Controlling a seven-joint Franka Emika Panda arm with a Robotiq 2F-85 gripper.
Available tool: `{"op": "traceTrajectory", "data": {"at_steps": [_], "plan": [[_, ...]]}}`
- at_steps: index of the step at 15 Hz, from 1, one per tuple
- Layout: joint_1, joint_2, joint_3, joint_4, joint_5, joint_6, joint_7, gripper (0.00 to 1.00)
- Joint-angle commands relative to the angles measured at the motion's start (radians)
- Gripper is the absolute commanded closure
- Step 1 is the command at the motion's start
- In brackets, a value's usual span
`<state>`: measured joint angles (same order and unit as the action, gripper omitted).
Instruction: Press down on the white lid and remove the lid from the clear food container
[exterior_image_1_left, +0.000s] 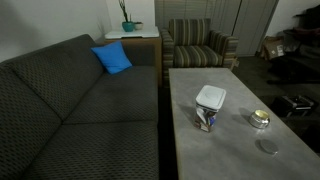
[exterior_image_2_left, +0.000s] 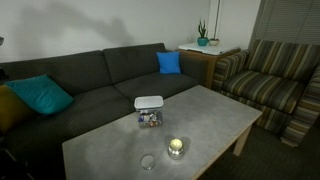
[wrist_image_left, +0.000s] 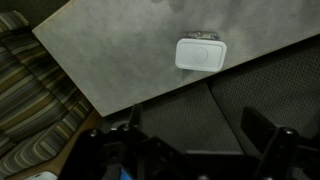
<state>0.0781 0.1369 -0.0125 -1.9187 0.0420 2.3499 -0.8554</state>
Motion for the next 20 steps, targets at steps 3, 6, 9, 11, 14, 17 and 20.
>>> {"op": "traceTrajectory", "data": {"at_steps": [3, 6, 9, 11, 14, 17, 20], "plan": [[-0.008, 0.179, 0.060, 0.116, -0.099, 0.094, 0.034, 0.00], [-0.010, 0.300, 0.081, 0.204, -0.148, 0.110, 0.040, 0.00], [-0.011, 0.413, 0.095, 0.299, -0.180, 0.094, 0.036, 0.00], [0.000, 0.481, 0.096, 0.357, -0.211, 0.081, 0.043, 0.00], [0.034, 0.571, 0.076, 0.411, -0.283, 0.071, 0.087, 0.00], [0.040, 0.651, 0.084, 0.460, -0.315, 0.040, 0.107, 0.00], [0.042, 0.744, 0.097, 0.524, -0.312, -0.003, 0.094, 0.00]]}}
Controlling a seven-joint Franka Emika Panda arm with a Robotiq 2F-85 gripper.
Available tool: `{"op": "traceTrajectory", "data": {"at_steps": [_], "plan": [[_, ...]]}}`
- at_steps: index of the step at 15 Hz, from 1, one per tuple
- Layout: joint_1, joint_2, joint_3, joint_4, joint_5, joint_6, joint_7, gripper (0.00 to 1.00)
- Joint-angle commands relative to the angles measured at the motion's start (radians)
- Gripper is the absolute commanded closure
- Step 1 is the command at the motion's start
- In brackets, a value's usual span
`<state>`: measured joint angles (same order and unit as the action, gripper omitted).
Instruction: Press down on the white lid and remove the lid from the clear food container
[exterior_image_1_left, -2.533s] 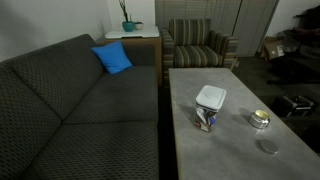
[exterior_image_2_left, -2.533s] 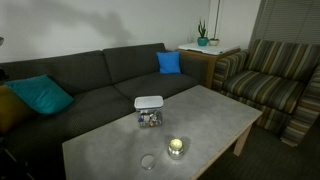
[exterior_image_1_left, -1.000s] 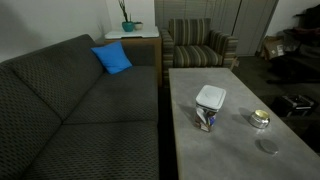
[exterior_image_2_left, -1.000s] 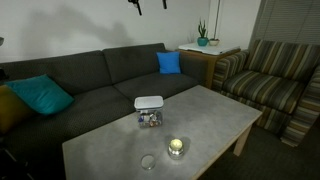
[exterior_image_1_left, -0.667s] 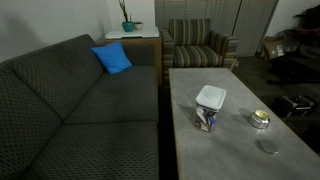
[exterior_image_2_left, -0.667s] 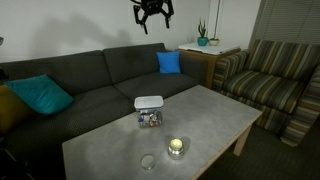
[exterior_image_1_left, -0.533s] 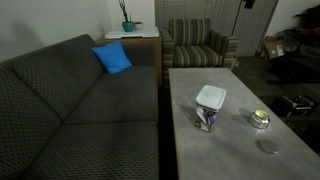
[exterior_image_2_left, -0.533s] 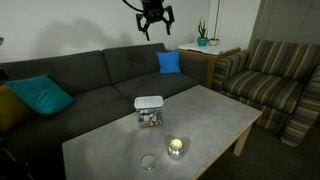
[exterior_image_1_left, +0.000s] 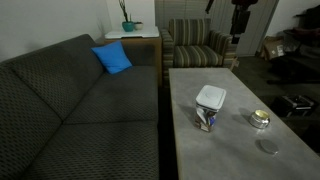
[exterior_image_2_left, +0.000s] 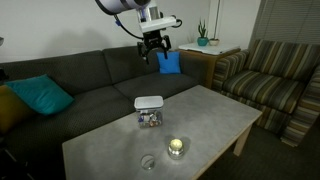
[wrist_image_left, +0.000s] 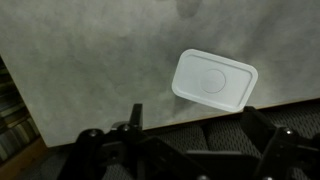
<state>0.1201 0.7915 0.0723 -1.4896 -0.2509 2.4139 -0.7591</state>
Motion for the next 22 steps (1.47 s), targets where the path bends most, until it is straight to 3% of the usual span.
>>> {"op": "traceTrajectory", "data": {"at_steps": [1, 5, 6, 13, 22], "plan": [[0.001, 0.113, 0.015, 0.111, -0.017, -0.085, -0.007, 0.00], [0.003, 0.198, 0.031, 0.176, -0.013, -0.148, -0.037, 0.00], [0.002, 0.161, 0.025, 0.119, -0.013, -0.098, -0.003, 0.00], [0.010, 0.162, 0.030, 0.117, -0.033, -0.051, -0.024, 0.00], [0.027, 0.270, 0.068, 0.183, -0.036, -0.021, -0.120, 0.02]]}}
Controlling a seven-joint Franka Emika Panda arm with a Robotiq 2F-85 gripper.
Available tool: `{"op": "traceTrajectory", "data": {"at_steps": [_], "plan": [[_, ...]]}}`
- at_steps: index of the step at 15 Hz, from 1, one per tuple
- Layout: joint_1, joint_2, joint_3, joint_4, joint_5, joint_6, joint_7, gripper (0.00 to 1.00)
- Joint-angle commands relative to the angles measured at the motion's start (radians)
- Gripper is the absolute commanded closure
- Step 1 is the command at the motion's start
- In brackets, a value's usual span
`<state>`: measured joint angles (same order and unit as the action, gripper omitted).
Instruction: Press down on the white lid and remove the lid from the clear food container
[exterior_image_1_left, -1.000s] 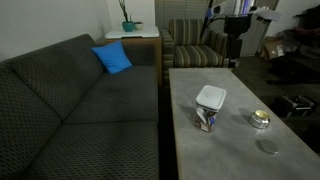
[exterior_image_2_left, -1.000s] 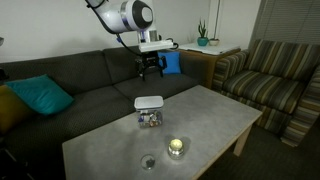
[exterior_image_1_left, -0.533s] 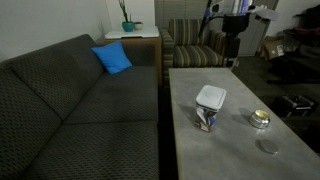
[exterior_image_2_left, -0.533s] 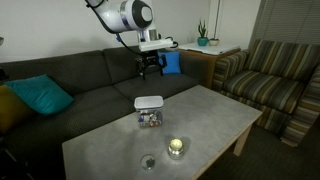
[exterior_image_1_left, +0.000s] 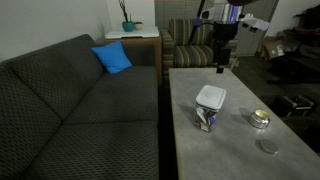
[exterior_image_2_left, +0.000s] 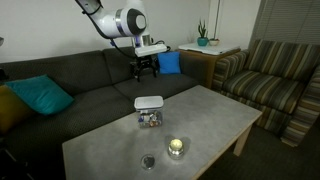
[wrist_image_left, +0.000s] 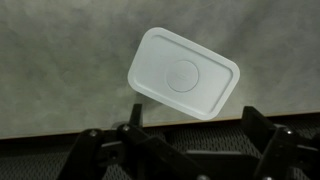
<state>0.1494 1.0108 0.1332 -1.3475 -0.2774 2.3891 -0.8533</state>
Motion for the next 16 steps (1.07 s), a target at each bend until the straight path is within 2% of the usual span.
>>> {"op": "traceTrajectory", "data": {"at_steps": [1, 2, 3, 12, 14, 16], "plan": [[-0.005, 0.064, 0.010, 0.046, -0.002, 0.000, -0.024, 0.26], [-0.008, 0.082, 0.013, 0.054, 0.007, 0.000, -0.017, 0.27], [-0.008, 0.092, 0.014, 0.058, 0.013, -0.002, -0.009, 0.32], [-0.005, 0.209, 0.021, 0.173, 0.038, -0.004, 0.051, 0.96], [-0.002, 0.230, 0.020, 0.201, 0.037, -0.007, 0.053, 1.00], [0.002, 0.254, 0.016, 0.235, 0.036, -0.009, 0.056, 1.00]]}}
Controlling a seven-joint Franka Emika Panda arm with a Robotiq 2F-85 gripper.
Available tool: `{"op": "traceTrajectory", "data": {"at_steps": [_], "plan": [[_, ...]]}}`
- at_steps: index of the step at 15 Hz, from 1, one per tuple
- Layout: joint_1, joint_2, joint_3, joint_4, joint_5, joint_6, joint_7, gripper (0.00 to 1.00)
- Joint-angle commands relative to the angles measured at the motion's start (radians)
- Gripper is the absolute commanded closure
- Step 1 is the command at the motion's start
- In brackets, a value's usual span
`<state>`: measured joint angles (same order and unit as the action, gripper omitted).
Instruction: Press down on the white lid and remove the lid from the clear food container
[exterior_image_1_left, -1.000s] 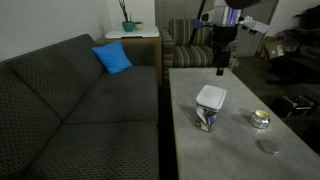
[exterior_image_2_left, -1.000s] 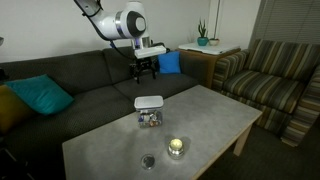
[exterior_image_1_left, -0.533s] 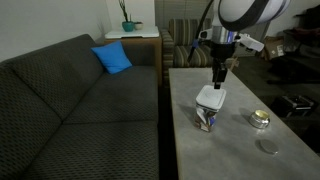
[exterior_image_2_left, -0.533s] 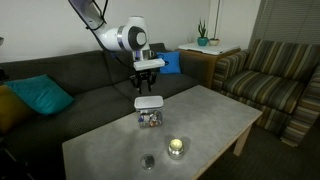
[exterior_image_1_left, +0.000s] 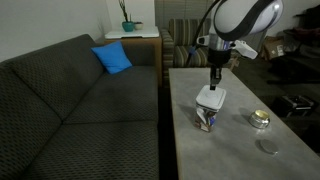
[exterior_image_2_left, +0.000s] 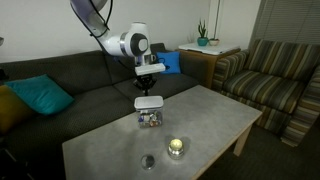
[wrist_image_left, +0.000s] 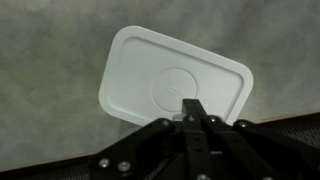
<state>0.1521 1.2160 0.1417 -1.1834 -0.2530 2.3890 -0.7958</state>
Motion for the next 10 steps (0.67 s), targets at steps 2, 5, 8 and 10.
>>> {"op": "traceTrajectory", "data": {"at_steps": [2, 5, 8, 10], "plan": [[0.001, 0.074, 0.005, 0.101, 0.014, -0.012, 0.004, 1.00], [0.002, 0.116, 0.003, 0.143, 0.017, -0.011, 0.015, 1.00], [0.005, 0.156, 0.003, 0.183, 0.019, -0.019, 0.023, 1.00], [0.007, 0.185, 0.004, 0.211, 0.021, -0.023, 0.025, 1.00]]}}
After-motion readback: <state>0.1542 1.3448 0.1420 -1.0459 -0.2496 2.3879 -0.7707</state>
